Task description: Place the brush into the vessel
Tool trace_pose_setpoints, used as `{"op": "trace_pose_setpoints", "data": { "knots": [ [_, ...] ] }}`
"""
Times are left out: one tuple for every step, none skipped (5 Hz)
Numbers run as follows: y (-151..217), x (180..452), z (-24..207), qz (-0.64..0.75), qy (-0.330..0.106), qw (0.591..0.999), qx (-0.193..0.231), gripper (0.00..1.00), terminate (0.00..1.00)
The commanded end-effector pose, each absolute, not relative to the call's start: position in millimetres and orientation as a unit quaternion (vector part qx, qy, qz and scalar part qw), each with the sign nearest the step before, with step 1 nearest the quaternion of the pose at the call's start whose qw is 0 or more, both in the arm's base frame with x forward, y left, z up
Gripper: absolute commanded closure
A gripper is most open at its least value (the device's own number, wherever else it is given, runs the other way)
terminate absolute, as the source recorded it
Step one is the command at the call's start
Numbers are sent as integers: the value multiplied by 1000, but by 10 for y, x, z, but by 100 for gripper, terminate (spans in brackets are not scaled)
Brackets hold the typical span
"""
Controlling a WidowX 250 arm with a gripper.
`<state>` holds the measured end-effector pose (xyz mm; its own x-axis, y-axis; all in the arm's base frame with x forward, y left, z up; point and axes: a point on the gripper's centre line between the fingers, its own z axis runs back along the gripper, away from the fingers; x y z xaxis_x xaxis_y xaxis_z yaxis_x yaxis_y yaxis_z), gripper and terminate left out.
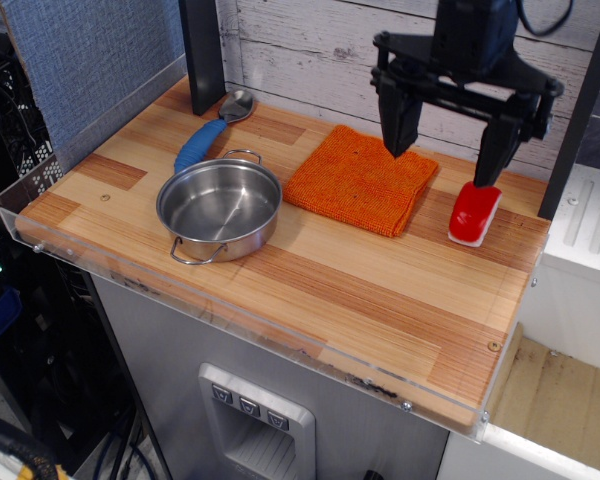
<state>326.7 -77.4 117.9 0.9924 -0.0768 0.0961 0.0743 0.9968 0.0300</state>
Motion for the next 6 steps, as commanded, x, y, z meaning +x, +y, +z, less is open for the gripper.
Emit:
{"op": "trace_pose_setpoints", "data": {
  "knots": [
    [-829, 3641, 986, -21, -77, 996, 35, 0, 0],
    [-821, 3802, 776, -12, -60, 998, 30, 0, 0],
    [-850, 3913, 579, -9, -41, 999, 30, 0, 0],
    [-857, 3985, 437, -1, -22, 999, 42, 0, 0],
    [-885, 4051, 351, 2, -22, 999, 43, 0, 0],
    [-939, 4062, 263, -4, -26, 999, 46, 100, 0]
  ]
}}
